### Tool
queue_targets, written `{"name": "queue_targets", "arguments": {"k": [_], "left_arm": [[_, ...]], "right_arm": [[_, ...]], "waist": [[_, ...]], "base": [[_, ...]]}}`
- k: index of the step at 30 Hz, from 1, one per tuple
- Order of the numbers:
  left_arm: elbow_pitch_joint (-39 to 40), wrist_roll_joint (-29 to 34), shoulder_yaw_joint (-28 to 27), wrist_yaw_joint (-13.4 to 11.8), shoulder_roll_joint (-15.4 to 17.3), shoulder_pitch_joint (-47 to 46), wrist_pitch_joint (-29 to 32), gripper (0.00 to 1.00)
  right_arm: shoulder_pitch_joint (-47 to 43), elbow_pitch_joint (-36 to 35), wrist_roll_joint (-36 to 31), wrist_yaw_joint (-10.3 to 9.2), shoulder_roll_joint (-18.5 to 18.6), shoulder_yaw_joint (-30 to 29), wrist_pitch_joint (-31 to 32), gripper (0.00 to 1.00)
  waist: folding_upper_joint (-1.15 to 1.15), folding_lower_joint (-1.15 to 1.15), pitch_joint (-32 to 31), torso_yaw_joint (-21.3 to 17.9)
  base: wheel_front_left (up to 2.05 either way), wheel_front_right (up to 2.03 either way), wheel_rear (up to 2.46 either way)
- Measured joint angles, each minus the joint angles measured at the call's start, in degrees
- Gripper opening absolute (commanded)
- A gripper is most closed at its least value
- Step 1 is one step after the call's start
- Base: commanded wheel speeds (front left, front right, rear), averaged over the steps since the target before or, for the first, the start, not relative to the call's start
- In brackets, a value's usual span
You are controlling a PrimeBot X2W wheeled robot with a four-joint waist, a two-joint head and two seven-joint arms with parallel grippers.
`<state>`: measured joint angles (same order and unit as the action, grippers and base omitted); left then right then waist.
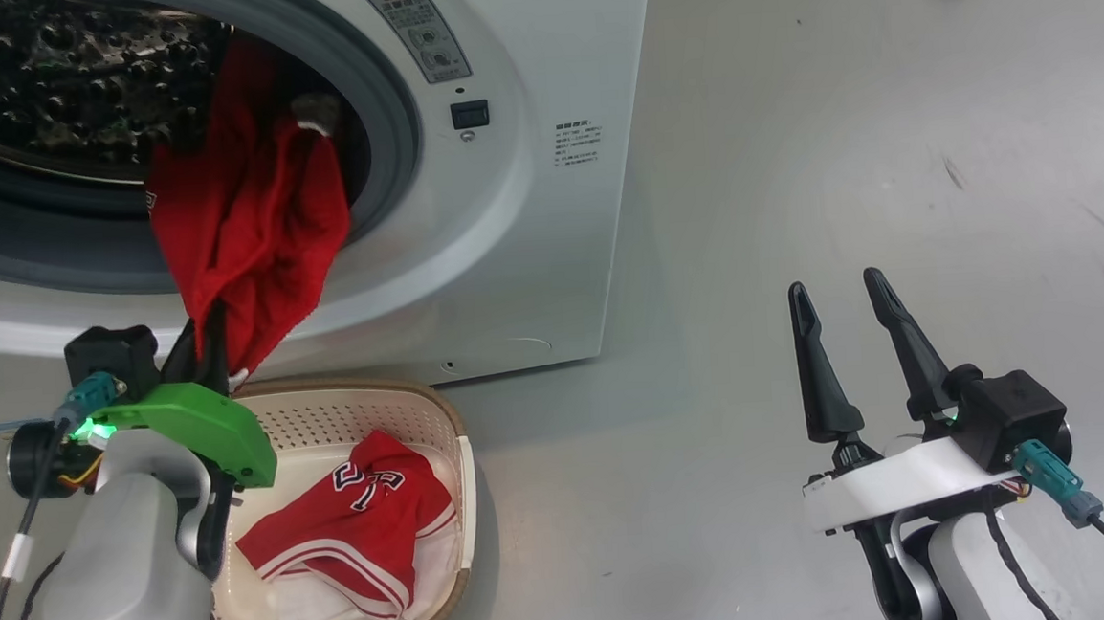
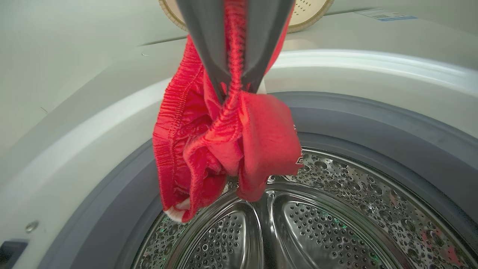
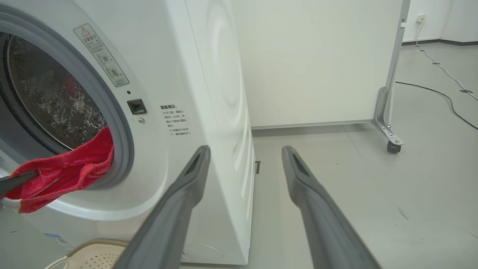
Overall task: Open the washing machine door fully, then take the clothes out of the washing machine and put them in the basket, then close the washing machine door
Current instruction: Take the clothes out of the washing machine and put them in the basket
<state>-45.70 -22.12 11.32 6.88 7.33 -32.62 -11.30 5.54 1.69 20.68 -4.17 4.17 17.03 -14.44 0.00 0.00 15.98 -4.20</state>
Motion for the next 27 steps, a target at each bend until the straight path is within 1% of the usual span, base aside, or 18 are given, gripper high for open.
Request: {"name": "queue_targets", "arguments": {"k": [5,14,24,27], "left_arm": [[1.0,0.0,0.6,0.0,-0.8,2.6,-1.3,0.0],[5.6,0.0,1.6,0.0,-1.4,6.1,-2.5,0.0],[14.0,0.0,-0.7,0.0,-1.2,7.3,-3.0,0.0],[18.1,0.1,-1.8,0.0,-1.2,7.5,-3.0,0.0]], "right_arm": [[-2.0,0.1,0.4,0.0,0.2,-0.3,0.0,1.0],[-3.9,-0.7,0.4,0.05,1.3,-1.3,0.0,1.0],[-5.0,-2.1,0.4,0.05,1.3,-1.5,0.0,1.0],[-5.1,-2.4,0.4,0.05,1.4,-1.5,0.0,1.0]], "waist": [[0.0,0.0,-3.1,1.7],[0.0,0.0,-7.4,4.3],[0.0,0.0,-9.0,6.0],[0.0,0.0,-9.0,6.2]], "base": [[0.0,0.0,0.0],[0.0,0.0,0.0],[0.0,0.0,0.0],[0.0,0.0,0.0]]}}
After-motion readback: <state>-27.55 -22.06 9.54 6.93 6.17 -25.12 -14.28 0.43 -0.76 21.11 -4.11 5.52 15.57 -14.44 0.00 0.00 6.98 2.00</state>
